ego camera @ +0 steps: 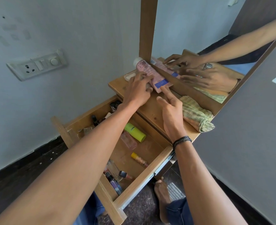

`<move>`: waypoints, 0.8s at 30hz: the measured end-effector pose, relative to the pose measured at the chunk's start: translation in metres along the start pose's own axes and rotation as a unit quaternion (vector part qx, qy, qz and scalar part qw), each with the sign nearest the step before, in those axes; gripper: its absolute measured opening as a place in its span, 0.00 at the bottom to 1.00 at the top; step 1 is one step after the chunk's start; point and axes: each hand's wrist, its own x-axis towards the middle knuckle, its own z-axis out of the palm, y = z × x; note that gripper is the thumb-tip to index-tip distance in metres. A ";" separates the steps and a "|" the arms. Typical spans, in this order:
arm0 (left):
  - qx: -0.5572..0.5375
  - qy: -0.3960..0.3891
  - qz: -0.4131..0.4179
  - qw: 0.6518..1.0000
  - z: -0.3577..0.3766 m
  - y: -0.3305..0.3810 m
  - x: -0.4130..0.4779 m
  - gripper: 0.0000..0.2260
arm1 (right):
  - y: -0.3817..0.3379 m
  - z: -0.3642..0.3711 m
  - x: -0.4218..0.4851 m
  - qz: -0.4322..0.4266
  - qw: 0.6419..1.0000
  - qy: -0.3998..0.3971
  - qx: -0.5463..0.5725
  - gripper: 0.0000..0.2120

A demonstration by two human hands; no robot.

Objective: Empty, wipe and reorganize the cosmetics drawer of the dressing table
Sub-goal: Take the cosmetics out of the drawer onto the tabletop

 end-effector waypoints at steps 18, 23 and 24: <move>-0.142 0.057 -0.108 0.982 -0.045 -0.021 -0.062 0.23 | 0.003 -0.002 -0.001 -0.016 0.998 0.017 -0.060 0.23; -0.116 0.075 -0.188 0.973 -0.051 -0.053 -0.135 0.16 | 0.003 -0.001 -0.004 -0.012 0.997 0.005 -0.075 0.16; -0.091 0.062 -0.193 0.975 -0.049 -0.058 -0.144 0.16 | 0.004 -0.001 -0.004 -0.013 0.997 0.004 -0.078 0.16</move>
